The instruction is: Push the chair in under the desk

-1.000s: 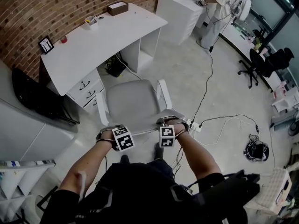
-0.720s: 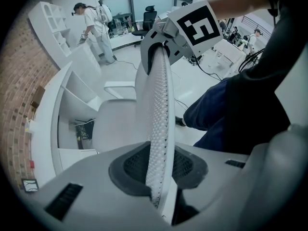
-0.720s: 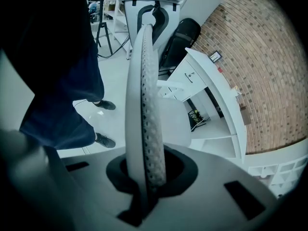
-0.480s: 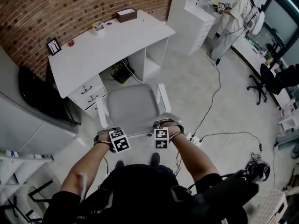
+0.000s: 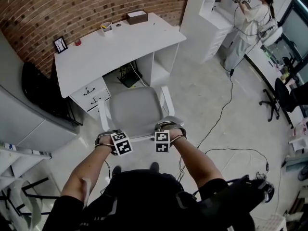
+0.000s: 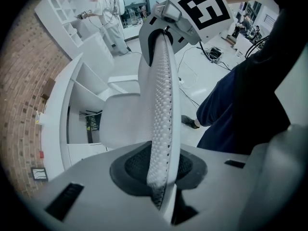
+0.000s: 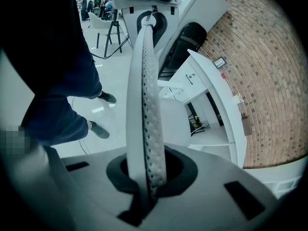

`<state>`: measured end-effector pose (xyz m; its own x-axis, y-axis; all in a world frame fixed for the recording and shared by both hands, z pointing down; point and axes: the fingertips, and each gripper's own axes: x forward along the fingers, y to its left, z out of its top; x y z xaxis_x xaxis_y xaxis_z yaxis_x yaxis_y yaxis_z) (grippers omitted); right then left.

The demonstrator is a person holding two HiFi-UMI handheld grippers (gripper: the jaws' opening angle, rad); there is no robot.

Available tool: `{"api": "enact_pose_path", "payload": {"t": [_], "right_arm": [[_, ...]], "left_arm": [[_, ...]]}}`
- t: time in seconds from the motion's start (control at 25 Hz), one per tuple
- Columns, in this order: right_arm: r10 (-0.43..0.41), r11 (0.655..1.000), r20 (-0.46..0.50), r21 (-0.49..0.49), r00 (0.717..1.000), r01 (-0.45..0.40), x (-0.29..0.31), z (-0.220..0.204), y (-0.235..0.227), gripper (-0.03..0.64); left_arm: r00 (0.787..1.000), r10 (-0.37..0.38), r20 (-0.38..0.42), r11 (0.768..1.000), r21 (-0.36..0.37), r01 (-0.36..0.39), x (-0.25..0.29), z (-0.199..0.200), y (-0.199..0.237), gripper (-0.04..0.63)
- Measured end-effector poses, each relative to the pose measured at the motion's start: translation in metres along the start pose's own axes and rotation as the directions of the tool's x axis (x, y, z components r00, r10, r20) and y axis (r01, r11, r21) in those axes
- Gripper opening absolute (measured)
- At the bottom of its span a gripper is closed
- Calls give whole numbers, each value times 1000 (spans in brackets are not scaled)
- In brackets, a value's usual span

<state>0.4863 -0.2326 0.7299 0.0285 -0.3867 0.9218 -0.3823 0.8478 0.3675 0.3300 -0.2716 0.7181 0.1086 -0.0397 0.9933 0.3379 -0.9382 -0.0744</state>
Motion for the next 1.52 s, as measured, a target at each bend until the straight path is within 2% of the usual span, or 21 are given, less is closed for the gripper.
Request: {"api": "enact_pose_path", "payload": {"t": [0.36, 0.52, 0.72, 1.04, 1.32, 1.52], "right_arm": [[-6, 998, 29, -58, 1000, 8, 7, -26, -20, 28], [-10, 996, 35, -85, 999, 13, 8, -40, -31, 28], [5, 993, 44, -114, 999, 0, 13, -53, -41, 29], [26, 987, 61, -160, 998, -16, 19, -79, -71, 29], [34, 982, 56, -188, 998, -23, 24, -104, -85, 21], [58, 977, 51, -206, 997, -46, 27, -107, -97, 20]], "left_arm": [[996, 83, -14, 996, -13, -83, 7, 28, 12, 50], [995, 94, -19, 995, -41, -94, 8, 43, 17, 50], [997, 79, -19, 994, -78, -80, 12, 57, 21, 51], [998, 48, 44, 990, -136, -41, 15, 88, 42, 49], [998, 32, 52, 996, -90, -27, 22, 114, 53, 48], [995, 52, 80, 990, -136, -41, 22, 119, 64, 43]]}}
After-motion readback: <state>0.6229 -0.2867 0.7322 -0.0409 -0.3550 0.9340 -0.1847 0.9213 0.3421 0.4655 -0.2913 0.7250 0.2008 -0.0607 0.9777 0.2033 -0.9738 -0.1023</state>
